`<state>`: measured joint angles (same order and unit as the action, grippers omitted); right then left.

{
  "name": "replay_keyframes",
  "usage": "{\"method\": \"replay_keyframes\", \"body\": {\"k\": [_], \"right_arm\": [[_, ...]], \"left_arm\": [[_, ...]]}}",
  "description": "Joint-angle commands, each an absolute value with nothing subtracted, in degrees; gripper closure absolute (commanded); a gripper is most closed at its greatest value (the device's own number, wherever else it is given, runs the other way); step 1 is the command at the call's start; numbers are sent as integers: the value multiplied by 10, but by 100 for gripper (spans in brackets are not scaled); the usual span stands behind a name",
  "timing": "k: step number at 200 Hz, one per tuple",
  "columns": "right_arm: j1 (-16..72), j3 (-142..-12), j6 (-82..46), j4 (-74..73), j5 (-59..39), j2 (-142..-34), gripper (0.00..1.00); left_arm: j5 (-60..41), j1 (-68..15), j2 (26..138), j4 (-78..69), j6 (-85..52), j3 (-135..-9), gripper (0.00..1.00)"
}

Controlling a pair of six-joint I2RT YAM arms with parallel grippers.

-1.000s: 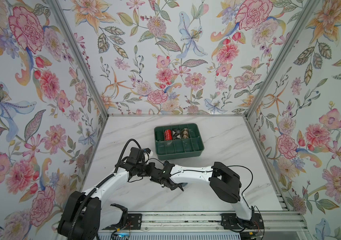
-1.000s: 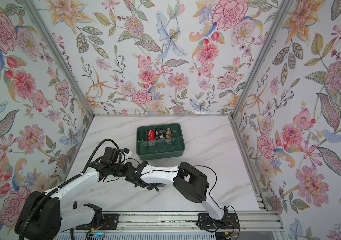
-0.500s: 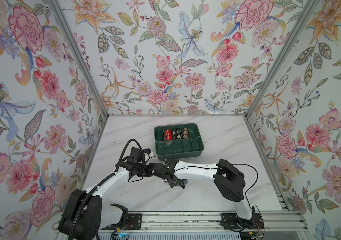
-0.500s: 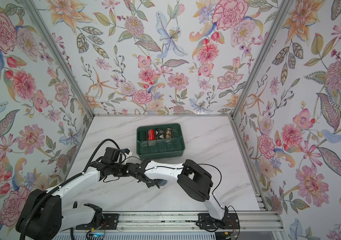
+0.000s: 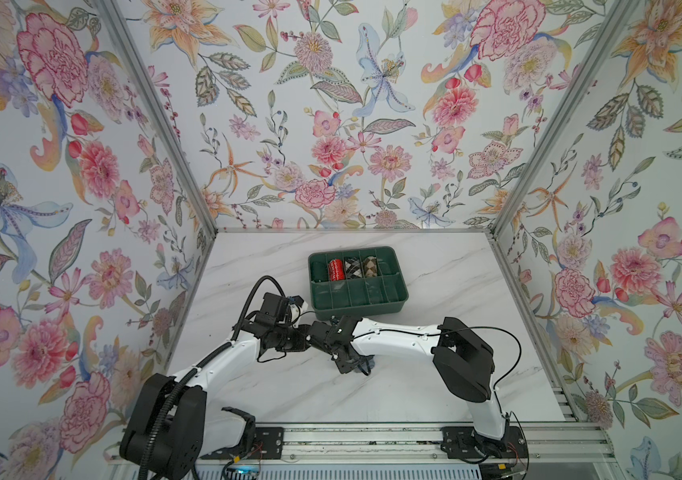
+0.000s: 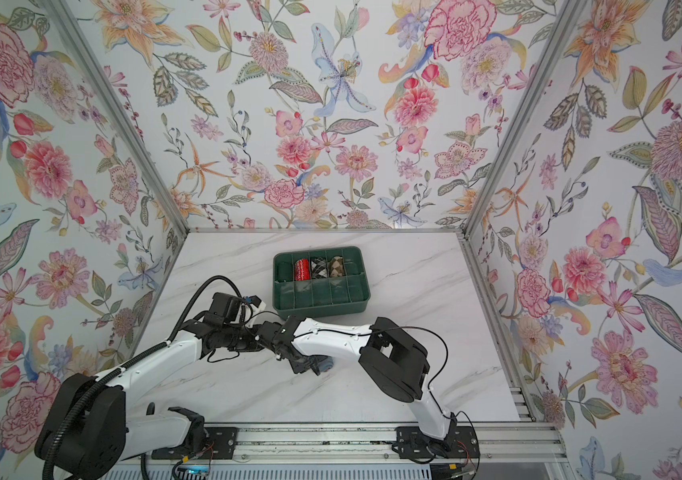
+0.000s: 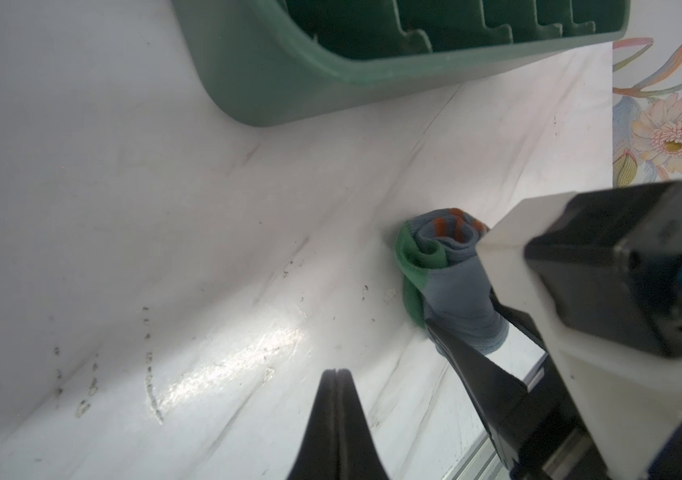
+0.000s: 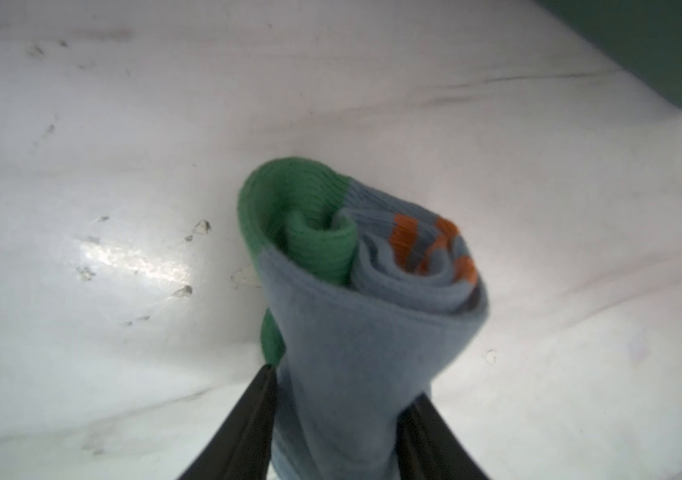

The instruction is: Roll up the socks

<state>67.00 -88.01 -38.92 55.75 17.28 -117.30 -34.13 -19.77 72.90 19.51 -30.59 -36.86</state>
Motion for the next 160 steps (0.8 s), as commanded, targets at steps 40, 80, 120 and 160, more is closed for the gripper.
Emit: {"method": "replay_keyframes", "body": {"k": [40,80,120,160], "right_arm": [[656,-880,-375,542,138,-1118,51],[648,-872,-369,523,117,-1099,49],[622,-851,-382,516,124,-1041,49],[544,-750,-397,476,85,-947,50]], "left_arm": [[-344,-196,743,208,-289,-384,100],[-342,-196,744,211,-287,-386,100],[-338,-196,736,225,-280,-397,100],[-315,-256,706,243,-293,-437,100]]}}
